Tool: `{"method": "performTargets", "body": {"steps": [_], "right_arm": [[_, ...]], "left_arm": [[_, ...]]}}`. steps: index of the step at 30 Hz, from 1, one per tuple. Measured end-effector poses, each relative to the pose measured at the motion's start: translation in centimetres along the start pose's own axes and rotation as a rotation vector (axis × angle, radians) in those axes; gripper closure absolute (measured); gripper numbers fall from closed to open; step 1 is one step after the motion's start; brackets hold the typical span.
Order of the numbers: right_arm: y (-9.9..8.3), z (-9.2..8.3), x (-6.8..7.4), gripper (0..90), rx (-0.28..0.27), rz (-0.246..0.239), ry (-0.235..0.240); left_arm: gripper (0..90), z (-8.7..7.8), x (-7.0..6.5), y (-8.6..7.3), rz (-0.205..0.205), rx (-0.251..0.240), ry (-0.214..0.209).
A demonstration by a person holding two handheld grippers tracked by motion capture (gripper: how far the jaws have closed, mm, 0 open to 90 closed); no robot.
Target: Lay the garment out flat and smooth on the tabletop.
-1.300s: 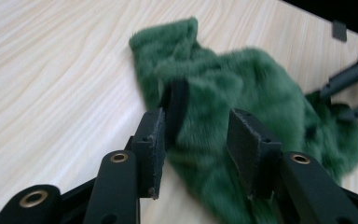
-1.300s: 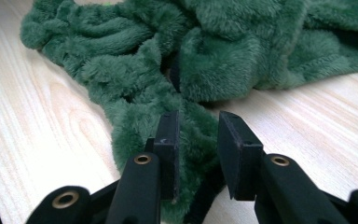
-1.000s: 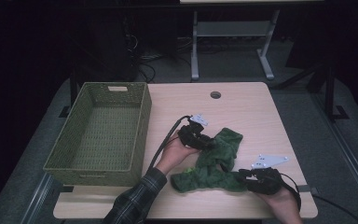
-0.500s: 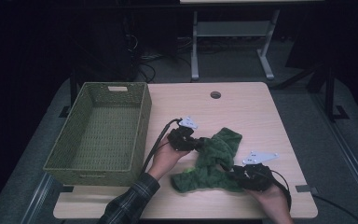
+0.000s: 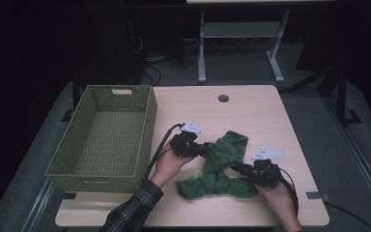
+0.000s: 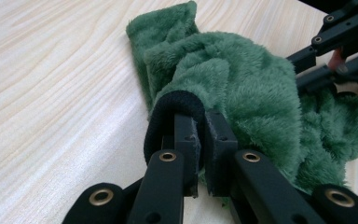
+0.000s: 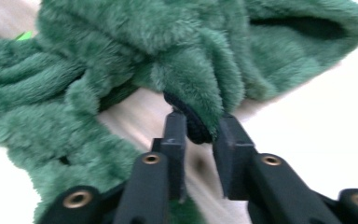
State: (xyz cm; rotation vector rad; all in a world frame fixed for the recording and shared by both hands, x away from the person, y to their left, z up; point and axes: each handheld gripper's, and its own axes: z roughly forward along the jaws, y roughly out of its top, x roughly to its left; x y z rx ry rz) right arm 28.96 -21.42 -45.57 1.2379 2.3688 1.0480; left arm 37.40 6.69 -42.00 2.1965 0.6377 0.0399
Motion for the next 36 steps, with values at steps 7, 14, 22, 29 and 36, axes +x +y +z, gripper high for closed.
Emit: {"method": "performTargets", "body": {"steps": [7, 14, 22, 29, 36], "right_arm": [[1.7, -1.4, -1.0, 80.8, -0.043, -0.027, -0.008], [4.4, -2.0, -1.3, 80.7, -0.05, -0.095, 0.028], [5.0, 1.4, -2.0, 80.2, 0.038, -0.101, 0.086], [3.7, 3.7, -2.3, 77.4, 0.103, -0.092, 0.096], [3.6, 2.2, -2.9, 65.8, 0.08, -0.062, 0.105]], "left_arm": [[85.1, -1.7, -0.3, -0.3, -0.017, -0.023, 0.001], [85.2, -3.5, -1.0, -1.8, -0.067, -0.016, 0.037], [85.1, -2.1, -0.7, -4.5, -0.117, 0.1, 0.063], [79.9, -0.4, -0.4, -5.2, -0.1, 0.158, 0.091], [50.8, -2.3, -0.4, -4.1, -0.1, 0.099, 0.109]]}}
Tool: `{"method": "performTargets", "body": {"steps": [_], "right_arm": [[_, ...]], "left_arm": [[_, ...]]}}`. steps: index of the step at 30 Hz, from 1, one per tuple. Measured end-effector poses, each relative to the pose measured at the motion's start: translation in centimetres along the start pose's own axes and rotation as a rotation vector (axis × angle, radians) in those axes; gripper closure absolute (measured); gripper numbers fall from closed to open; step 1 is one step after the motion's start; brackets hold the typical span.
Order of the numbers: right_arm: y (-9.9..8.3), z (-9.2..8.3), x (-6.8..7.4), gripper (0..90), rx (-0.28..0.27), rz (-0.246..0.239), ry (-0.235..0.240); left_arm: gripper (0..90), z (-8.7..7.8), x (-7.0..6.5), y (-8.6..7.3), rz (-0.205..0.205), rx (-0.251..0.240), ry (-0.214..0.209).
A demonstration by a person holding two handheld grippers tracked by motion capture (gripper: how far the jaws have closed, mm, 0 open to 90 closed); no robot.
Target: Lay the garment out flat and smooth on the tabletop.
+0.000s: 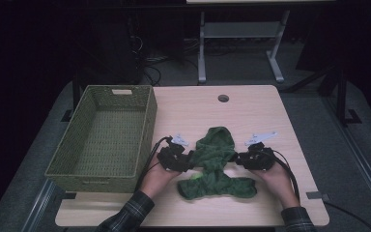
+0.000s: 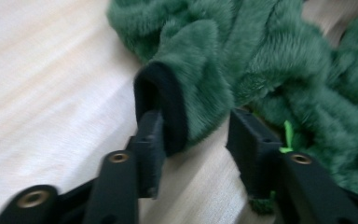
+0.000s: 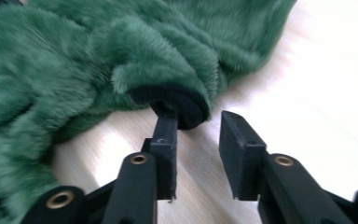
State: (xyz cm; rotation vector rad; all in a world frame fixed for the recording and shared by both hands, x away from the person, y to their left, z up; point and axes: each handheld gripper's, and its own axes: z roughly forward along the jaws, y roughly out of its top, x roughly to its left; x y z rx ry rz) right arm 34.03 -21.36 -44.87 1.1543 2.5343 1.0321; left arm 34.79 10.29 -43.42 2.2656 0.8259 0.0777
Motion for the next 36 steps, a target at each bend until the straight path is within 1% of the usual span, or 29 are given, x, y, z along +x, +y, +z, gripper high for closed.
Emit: {"method": "performTargets", "body": {"steps": [2, 3, 4, 6, 7, 9, 10, 11, 12, 13, 15, 16, 17, 19, 20, 21, 22, 23, 24, 25, 26, 27, 28, 29, 30, 31, 33, 35, 36], "right_arm": [[0.3, -0.7, -0.2, 63.5, -0.004, 0.008, 0.002], [0.6, -1.0, -0.3, 62.5, -0.01, 0.014, 0.002], [0.9, -1.3, -0.5, 62.0, -0.017, 0.023, 0.015], [1.2, -1.6, -0.7, 61.5, -0.041, 0.037, 0.021], [1.5, -1.6, -0.8, 61.3, -0.041, 0.046, 0.02], [2.2, -1.5, -1.2, 61.2, -0.05, 0.047, 0.014], [2.5, -1.4, -1.4, 61.2, -0.068, 0.05, 0.017], [2.9, -1.3, -1.6, 61.1, -0.063, 0.056, 0.019], [3.3, -1.3, -1.8, 61.6, -0.061, 0.058, 0.009], [3.6, -1.2, -1.9, 61.9, -0.075, 0.058, 0.004], [4.4, -0.9, -2.5, 61.9, -0.067, 0.066, 0.003], [4.7, -0.7, -2.7, 62.1, -0.075, 0.066, 0.0], [5.0, -0.4, -3.0, 62.0, -0.067, 0.079, 0.009], [5.4, 0.2, -3.6, 62.1, -0.054, 0.079, -0.003], [5.5, 0.5, -3.8, 62.4, -0.057, 0.084, -0.004], [5.5, 0.8, -4.1, 62.5, -0.058, 0.095, 0.003], [5.4, 1.1, -4.2, 62.4, -0.05, 0.101, 0.003], [5.3, 1.5, -4.3, 62.3, -0.034, 0.098, 0.0], [5.2, 1.9, -4.4, 62.2, -0.021, 0.102, 0.002], [5.0, 2.1, -4.5, 62.0, -0.021, 0.106, 0.008], [5.0, 2.3, -4.5, 61.7, -0.014, 0.116, 0.018], [4.9, 2.5, -4.6, 61.5, -0.014, 0.119, 0.02], [4.9, 2.7, -4.6, 61.5, -0.011, 0.124, 0.022], [4.9, 3.0, -4.6, 61.6, -0.005, 0.127, 0.024], [4.8, 3.2, -4.5, 61.8, -0.004, 0.128, 0.03], [4.8, 3.4, -4.5, 62.5, 0.0, 0.123, 0.03], [4.8, 3.9, -4.3, 63.6, 0.018, 0.116, 0.035], [4.7, 4.4, -4.2, 64.9, 0.035, 0.11, 0.032], [4.6, 4.6, -4.2, 66.5, 0.04, 0.108, 0.032]], "left_arm": [[47.6, -0.3, 0.1, 0.5, 0.001, -0.014, -0.026], [44.6, -0.2, 0.1, 0.8, 0.001, -0.016, -0.024], [43.1, -0.3, 0.1, 1.0, 0.02, -0.006, -0.028], [43.2, -0.2, 0.1, 1.7, 0.043, -0.007, -0.032], [43.0, -0.1, 0.1, 2.1, 0.045, -0.016, -0.03], [43.7, -0.1, 0.4, 3.1, 0.067, -0.033, -0.026], [44.7, -0.1, 0.5, 3.4, 0.077, -0.035, -0.022], [45.6, -0.1, 0.7, 4.0, 0.077, -0.042, -0.02], [46.6, 0.0, 0.9, 4.5, 0.074, -0.054, -0.017], [47.8, 0.1, 1.2, 5.0, 0.076, -0.058, -0.013], [50.3, 0.5, 1.7, 6.0, 0.077, -0.056, -0.005], [50.9, 0.9, 2.0, 6.4, 0.083, -0.052, -0.004], [51.6, 1.3, 2.3, 6.7, 0.083, -0.048, -0.005], [52.3, 2.2, 2.9, 7.2, 0.095, -0.041, 0.001], [52.4, 2.8, 3.3, 7.3, 0.099, -0.033, 0.004], [52.6, 3.2, 3.6, 7.3, 0.096, -0.028, -0.004], [52.6, 3.7, 3.9, 7.3, 0.081, -0.031, -0.015], [52.6, 4.2, 4.3, 7.2, 0.082, -0.015, -0.017], [52.6, 4.7, 4.4, 7.2, 0.083, -0.015, -0.019], [52.5, 5.1, 4.6, 7.0, 0.076, -0.01, -0.02], [52.0, 5.5, 4.8, 7.0, 0.076, 0.004, -0.02], [51.4, 5.8, 4.8, 6.8, 0.064, 0.002, -0.023], [51.4, 6.2, 5.0, 6.7, 0.061, 0.015, -0.035], [51.4, 6.5, 5.1, 6.5, 0.066, 0.028, -0.032], [51.6, 6.6, 5.0, 6.4, 0.061, 0.028, -0.028], [52.1, 6.8, 5.0, 6.3, 0.069, 0.038, -0.028], [53.8, 6.9, 5.1, 6.1, 0.063, 0.04, -0.024], [57.2, 7.0, 5.1, 5.9, 0.065, 0.043, -0.017], [58.5, 7.0, 5.2, 5.8, 0.076, 0.058, -0.011]]}}
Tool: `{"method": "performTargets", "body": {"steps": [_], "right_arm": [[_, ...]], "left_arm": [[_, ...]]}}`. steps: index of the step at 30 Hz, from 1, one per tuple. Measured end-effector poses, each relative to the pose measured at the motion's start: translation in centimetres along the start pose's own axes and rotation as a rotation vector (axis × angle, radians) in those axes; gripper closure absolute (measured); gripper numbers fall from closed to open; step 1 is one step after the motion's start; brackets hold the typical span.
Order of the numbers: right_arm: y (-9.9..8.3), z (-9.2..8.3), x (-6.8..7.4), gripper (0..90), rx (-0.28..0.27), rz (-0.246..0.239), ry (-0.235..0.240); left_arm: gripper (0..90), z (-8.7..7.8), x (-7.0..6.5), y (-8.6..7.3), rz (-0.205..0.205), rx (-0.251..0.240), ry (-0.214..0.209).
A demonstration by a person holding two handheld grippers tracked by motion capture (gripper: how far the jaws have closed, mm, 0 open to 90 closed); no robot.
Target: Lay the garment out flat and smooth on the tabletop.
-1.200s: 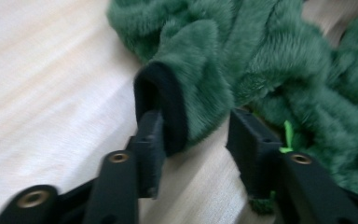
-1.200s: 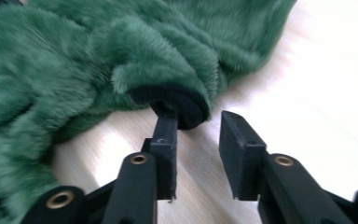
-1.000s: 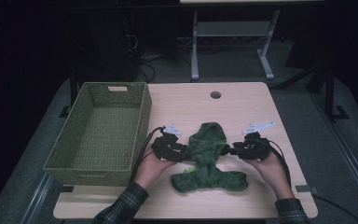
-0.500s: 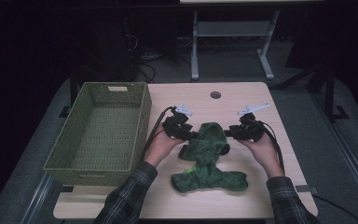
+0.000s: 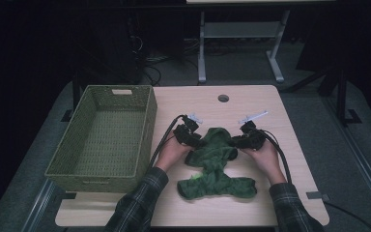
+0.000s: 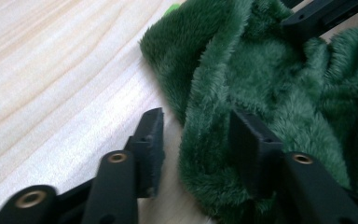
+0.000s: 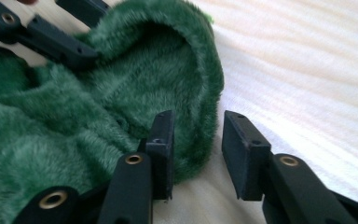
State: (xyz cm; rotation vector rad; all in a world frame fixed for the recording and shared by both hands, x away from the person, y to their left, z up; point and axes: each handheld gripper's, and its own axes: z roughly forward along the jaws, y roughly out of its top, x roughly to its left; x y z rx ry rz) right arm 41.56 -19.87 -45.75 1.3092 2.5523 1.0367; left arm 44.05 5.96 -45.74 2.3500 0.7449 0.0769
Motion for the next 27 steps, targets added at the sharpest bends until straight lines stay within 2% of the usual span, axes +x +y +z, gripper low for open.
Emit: {"method": "performTargets", "body": {"steps": [2, 3, 5, 10, 13, 16, 19, 21, 22, 24, 27], "right_arm": [[-0.1, 0.2, 0.0, 69.1, 0.0, 0.004, 0.002], [-0.1, 0.3, 0.0, 71.0, 0.005, 0.003, 0.0], [-0.1, 0.4, 0.1, 75.7, 0.007, -0.008, -0.006], [-0.1, 0.6, 0.5, 84.7, 0.016, -0.03, -0.026], [-0.1, 0.4, 0.6, 86.5, 0.009, -0.04, -0.038], [0.2, -0.5, 0.5, 86.8, -0.017, -0.049, -0.059], [0.6, -2.0, 0.2, 87.0, -0.052, -0.057, -0.085], [0.8, -3.2, -0.4, 87.2, -0.091, -0.056, -0.095], [1.0, -3.5, -0.8, 87.1, -0.086, -0.042, -0.093], [1.1, -4.0, -1.4, 87.1, -0.104, -0.039, -0.084], [1.0, -3.6, -2.0, 87.4, -0.087, -0.04, -0.093]], "left_arm": [[62.9, 0.0, 0.0, -0.1, -0.006, -0.004, 0.008], [63.7, -0.1, 0.1, -0.2, 0.007, 0.007, 0.014], [69.2, -0.1, 0.0, -0.3, -0.008, -0.001, 0.019], [80.8, -0.2, 0.0, -0.3, 0.016, 0.015, 0.042], [85.7, -0.6, -0.1, -0.3, 0.014, 0.011, 0.053], [86.6, -1.3, -0.3, -0.2, 0.017, -0.021, 0.065], [86.7, -2.0, -0.5, 0.1, 0.011, -0.084, 0.093], [86.7, -2.4, -0.3, 0.3, 0.015, -0.126, 0.12], [86.7, -2.5, -0.2, 0.3, 0.004, -0.141, 0.124], [86.9, -2.2, 0.0, 0.4, 0.001, -0.152, 0.133], [87.3, -1.3, 0.4, 0.4, 0.007, -0.145, 0.146]]}}
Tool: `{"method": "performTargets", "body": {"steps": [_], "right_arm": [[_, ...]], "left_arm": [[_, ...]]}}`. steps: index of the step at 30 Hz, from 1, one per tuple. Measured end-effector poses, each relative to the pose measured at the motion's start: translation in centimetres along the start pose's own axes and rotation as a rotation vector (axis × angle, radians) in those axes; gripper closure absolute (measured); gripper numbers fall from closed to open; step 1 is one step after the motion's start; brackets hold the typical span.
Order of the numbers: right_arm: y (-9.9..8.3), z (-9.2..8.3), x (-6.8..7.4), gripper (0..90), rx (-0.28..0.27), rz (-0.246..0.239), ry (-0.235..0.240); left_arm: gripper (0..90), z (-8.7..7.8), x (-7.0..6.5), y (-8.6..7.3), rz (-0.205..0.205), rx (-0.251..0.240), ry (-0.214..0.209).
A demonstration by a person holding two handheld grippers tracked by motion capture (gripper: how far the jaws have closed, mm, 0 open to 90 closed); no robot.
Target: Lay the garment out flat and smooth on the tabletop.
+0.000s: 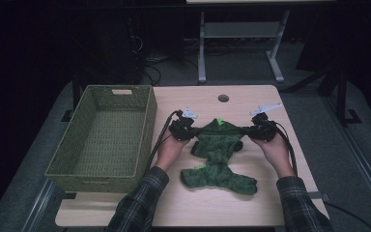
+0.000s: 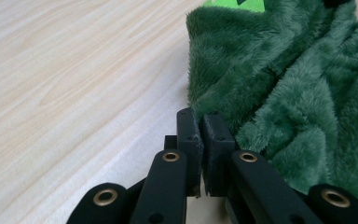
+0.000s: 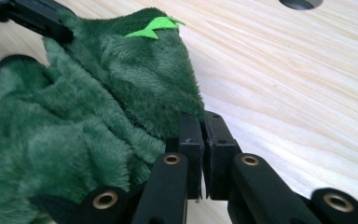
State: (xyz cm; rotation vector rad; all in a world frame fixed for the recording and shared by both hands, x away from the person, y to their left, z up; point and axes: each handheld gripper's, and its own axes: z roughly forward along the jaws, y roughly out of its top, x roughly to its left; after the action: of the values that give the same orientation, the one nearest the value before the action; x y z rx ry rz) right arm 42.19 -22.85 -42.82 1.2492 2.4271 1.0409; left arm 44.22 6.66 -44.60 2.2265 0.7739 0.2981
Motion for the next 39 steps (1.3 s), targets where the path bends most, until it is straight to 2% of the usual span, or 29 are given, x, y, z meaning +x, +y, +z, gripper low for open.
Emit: {"method": "performTargets", "body": {"steps": [4, 12, 14, 16, 18, 19, 23, 25, 27, 28, 34, 39], "right_arm": [[-0.9, 1.7, -0.6, 87.9, 0.052, 0.013, -0.008], [-2.2, 3.0, -1.1, 88.0, 0.057, 0.031, -0.028], [-2.3, 3.0, -1.1, 88.0, 0.051, 0.037, -0.03], [-2.3, 2.9, -1.1, 85.1, 0.053, 0.047, -0.029], [-2.1, 2.7, -1.1, 79.1, 0.044, 0.05, -0.019], [-2.0, 2.5, -1.1, 76.7, 0.034, 0.056, -0.011], [-1.4, 0.7, -0.8, 72.6, -0.022, 0.056, -0.018], [-1.2, 0.0, -0.8, 70.6, -0.04, 0.051, -0.025], [-0.9, -0.6, -1.0, 68.0, -0.024, 0.07, -0.004], [-0.8, -0.9, -0.9, 68.0, -0.029, 0.063, -0.008], [-0.6, -2.3, 0.1, 66.3, -0.04, 0.059, 0.009], [-1.0, -2.7, 1.2, 65.8, -0.038, 0.055, 0.03]], "left_arm": [[87.3, 1.5, 0.2, -0.4, 0.009, 0.021, 0.019], [87.0, 2.6, 0.7, -0.7, 0.019, 0.035, 0.012], [84.0, 2.7, 0.8, -0.7, 0.0, 0.026, 0.009], [75.3, 2.7, 0.9, -0.7, -0.019, 0.03, -0.002], [69.2, 2.3, 1.0, -0.4, -0.017, 0.025, 0.01], [66.0, 2.0, 1.0, -0.2, -0.028, 0.006, 0.01], [53.7, 0.8, 1.4, 0.4, -0.061, -0.016, -0.014], [50.2, 0.1, 1.4, 0.8, -0.058, -0.017, -0.022], [47.3, -0.6, 1.3, 1.0, -0.064, -0.016, -0.024], [46.3, -0.8, 1.2, 1.0, -0.07, -0.013, -0.033], [39.5, -2.9, -0.5, 1.2, -0.037, -0.006, -0.066], [34.2, -4.6, -2.0, 0.8, -0.023, -0.003, -0.087]]}}
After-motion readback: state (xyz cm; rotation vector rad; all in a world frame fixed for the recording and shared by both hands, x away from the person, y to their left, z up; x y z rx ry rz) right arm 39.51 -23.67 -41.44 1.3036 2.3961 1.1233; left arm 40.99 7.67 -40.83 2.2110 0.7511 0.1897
